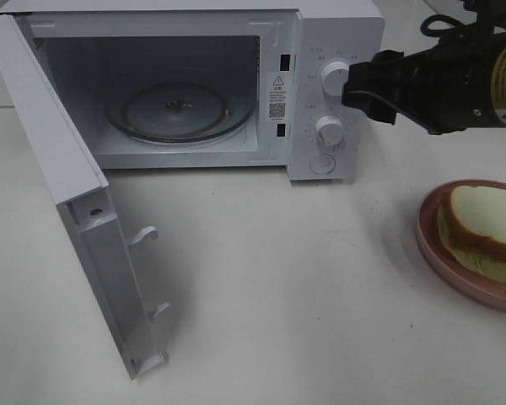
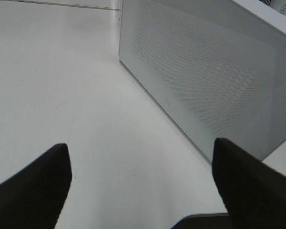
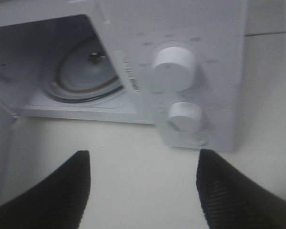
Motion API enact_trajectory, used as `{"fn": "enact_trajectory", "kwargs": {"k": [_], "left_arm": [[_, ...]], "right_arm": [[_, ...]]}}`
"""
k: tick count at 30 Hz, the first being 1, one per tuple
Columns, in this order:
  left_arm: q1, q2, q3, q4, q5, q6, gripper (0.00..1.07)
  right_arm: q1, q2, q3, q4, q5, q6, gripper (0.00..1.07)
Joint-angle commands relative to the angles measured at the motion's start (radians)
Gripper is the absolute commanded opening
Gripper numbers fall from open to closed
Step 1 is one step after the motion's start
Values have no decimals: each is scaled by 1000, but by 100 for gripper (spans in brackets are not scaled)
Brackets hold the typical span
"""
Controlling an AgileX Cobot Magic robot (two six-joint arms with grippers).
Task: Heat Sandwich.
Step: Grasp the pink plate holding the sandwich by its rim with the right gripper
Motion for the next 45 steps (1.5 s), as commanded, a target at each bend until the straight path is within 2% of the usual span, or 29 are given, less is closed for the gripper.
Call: {"fn": "enact_trajectory", "kwargs": {"k": [1, 2, 4, 5, 6, 8, 10, 21, 26, 36, 45], "left_arm": [[-2, -23, 2, -4, -10, 0, 76], [-2, -23, 2, -4, -10, 0, 76], [-2, -23, 2, -4, -10, 0, 76], [-2, -23, 2, -4, -10, 0, 76], [-2, -23, 2, -4, -10, 0, 76], [-2, -23, 2, -4, -10, 0, 76], [-2, -23, 2, -4, -10, 0, 76], [-2, -23, 2, -4, -10, 0, 76], [-2, -23, 2, -4, -10, 0, 76], [-2, -23, 2, -4, -10, 0, 76], [-2, -23, 2, -4, -10, 0, 76]], "right_arm": [[1, -5, -61, 556, 317, -711, 64], [1, -5, -61, 556, 317, -711, 64], [-10, 7, -121, 779, 498, -989, 64], [-49, 21, -181, 925, 665, -1153, 64], [-68, 26, -208, 982, 723, -1202, 64], [-85, 30, -230, 1016, 765, -1225, 64], [-106, 34, -266, 1018, 823, -1234, 64], [-110, 121, -278, 996, 946, -1186, 64], [-112, 194, -278, 984, 909, -1186, 64], [-202, 331, -278, 980, 809, -1189, 64], [-202, 435, -278, 1000, 730, -1194, 62]]}}
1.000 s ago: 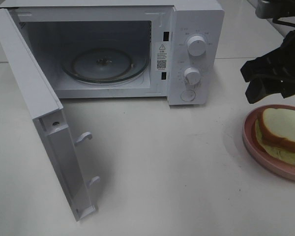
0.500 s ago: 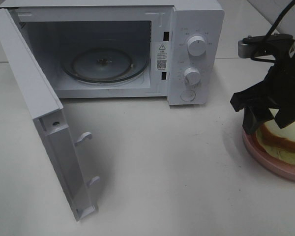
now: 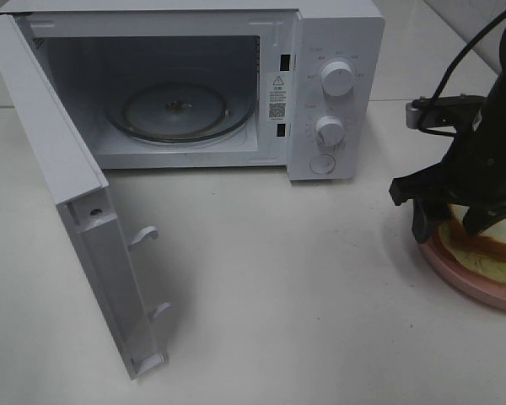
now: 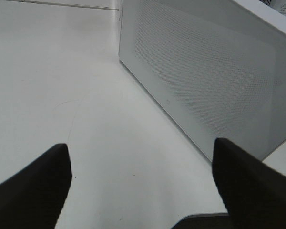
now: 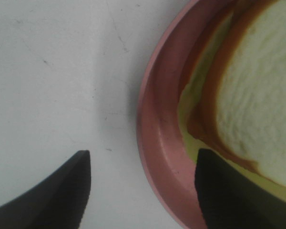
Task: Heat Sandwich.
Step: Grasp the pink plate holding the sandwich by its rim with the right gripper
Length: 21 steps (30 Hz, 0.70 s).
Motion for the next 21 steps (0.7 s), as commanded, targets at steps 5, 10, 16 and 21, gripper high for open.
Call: {"fn": "enact_trajectory", "kwargs": {"k": [5, 10, 16, 21], "left_arm": [[-2, -23, 2, -4, -10, 0, 76], [-2, -23, 2, -4, -10, 0, 76], [-2, -23, 2, -4, -10, 0, 76], [-2, -23, 2, -4, -10, 0, 76]], "right_arm": [[-4, 87, -4, 3, -59, -6, 61], [-4, 146, -4, 0, -106, -6, 61], [-4, 200, -4, -1, -148, -5, 59], [-4, 241, -4, -25, -152, 2, 53]]}}
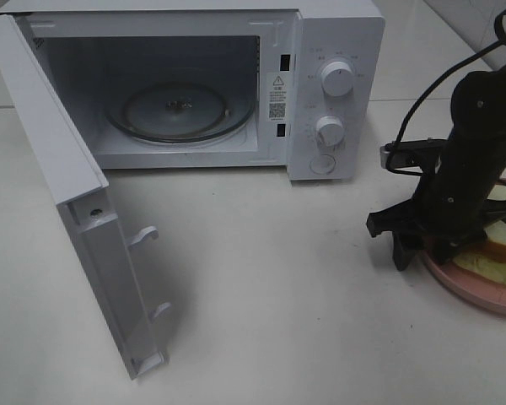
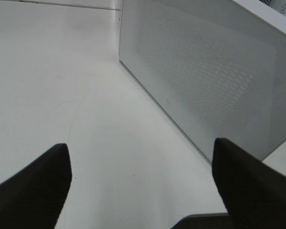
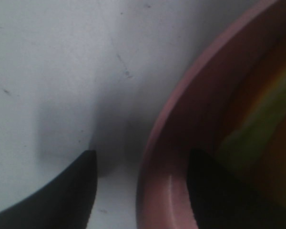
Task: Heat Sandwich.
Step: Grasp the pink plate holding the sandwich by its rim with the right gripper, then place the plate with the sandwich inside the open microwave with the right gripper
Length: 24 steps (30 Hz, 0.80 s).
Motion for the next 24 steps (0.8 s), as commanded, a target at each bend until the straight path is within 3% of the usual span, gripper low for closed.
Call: {"fn": "enact_trajectory", "kwargs": {"k": [1, 4, 6, 7, 9, 10, 24], "left_arm": [[-2, -23, 2, -4, -10, 0, 76], [-2, -23, 2, -4, -10, 0, 76], [-2, -23, 2, -4, -10, 0, 76], [-2, -23, 2, -4, -10, 0, 76], [-2, -23, 2, -4, -10, 0, 76], [-2, -23, 2, -4, -10, 0, 76], [-2, -23, 2, -4, -10, 0, 76]], "right_arm": [[-4, 37, 5, -32, -11, 7, 51], [-4, 38, 7, -43, -11, 20, 44], [-4, 37, 9, -71, 0, 46, 26], [-4, 37, 9, -71, 0, 46, 26], [-4, 37, 9, -92, 14, 54, 14], [-4, 37, 9, -102, 26, 54, 2], [-3, 7, 10, -115, 83, 46, 0]]}}
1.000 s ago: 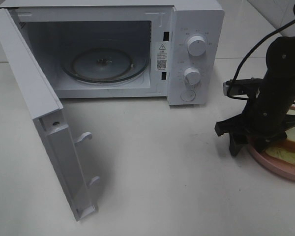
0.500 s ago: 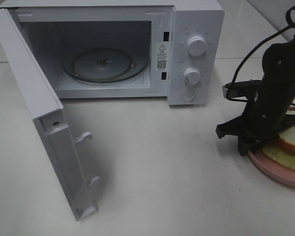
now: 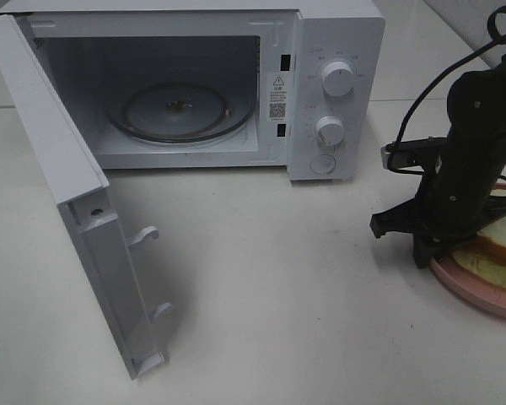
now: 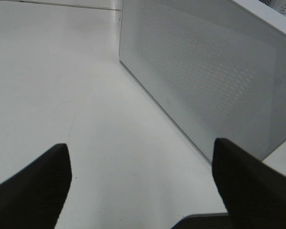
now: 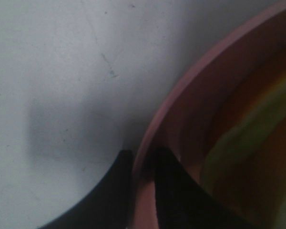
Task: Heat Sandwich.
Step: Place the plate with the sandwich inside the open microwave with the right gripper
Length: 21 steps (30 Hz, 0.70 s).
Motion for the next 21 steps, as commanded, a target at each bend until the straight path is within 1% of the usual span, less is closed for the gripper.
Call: {"fn": "enact_trajectory", "kwargs": {"k": [1, 6, 8, 11, 13, 19, 21], "left_arm": [[-2, -23, 2, -5, -10, 0, 76], [-2, -23, 2, -5, -10, 0, 76], [-2, -23, 2, -5, -10, 0, 76], [-2, -23, 2, -5, -10, 0, 76], [-2, -23, 2, -5, -10, 0, 76], [-2, -23, 2, -5, -10, 0, 76], [-2, -23, 2, -5, -10, 0, 76]], "right_arm": [[-6, 8, 19, -43, 42, -7, 0], [-4, -42, 19, -63, 79, -9, 0], [2, -90, 29, -72, 96, -17, 0], [18, -124, 45, -116, 107, -14, 0], [47, -180, 76, -151, 116, 1, 0], [99, -247, 117, -171, 174, 0, 0], [137, -289, 145, -218, 202, 25, 0]]}}
